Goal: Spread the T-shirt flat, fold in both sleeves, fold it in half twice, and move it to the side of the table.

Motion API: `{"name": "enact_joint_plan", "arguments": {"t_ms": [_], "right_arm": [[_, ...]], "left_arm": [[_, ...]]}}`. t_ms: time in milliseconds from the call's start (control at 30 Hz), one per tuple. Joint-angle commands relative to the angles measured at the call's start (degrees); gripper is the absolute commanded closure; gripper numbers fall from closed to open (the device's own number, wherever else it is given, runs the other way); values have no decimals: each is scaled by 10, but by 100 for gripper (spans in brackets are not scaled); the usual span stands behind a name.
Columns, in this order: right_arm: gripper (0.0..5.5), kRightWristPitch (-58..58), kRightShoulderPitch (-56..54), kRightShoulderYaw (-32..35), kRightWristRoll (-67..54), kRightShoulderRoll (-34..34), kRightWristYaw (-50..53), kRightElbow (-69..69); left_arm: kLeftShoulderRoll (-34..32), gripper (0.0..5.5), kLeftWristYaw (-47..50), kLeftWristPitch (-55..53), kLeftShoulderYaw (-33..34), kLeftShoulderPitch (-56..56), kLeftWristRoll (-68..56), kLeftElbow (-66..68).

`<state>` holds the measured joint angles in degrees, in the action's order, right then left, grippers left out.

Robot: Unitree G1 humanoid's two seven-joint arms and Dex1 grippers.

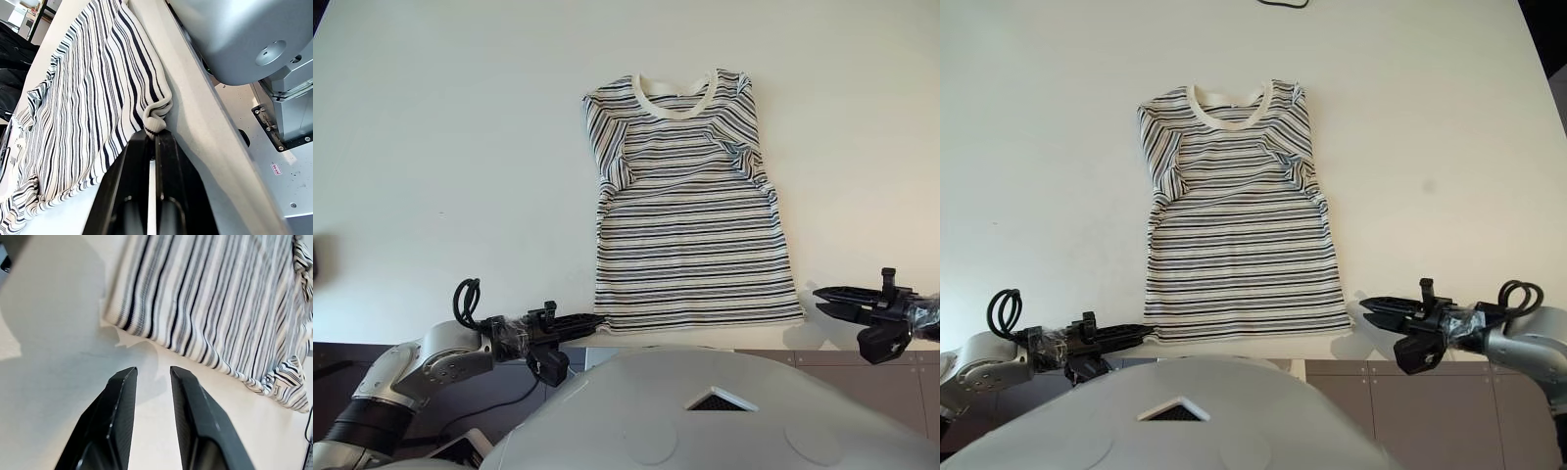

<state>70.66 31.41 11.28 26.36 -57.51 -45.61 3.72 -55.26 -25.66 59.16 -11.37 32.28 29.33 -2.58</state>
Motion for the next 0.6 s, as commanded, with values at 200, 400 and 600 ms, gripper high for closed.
{"name": "enact_joint_plan", "arguments": {"t_ms": [200, 400, 600], "right_arm": [[428, 80, -40, -16, 176, 52, 127, 16], [428, 105, -39, -12, 221, 47, 191, 8], [428, 91, -27, -28, 229, 28, 224, 16]], "left_arm": [[-26, 538, -45, -61, -7, -14, 18, 20], [-31, 538, -45, -64, -5, -13, 13, 20], [-36, 538, -42, -64, -1, -18, 9, 28]]}}
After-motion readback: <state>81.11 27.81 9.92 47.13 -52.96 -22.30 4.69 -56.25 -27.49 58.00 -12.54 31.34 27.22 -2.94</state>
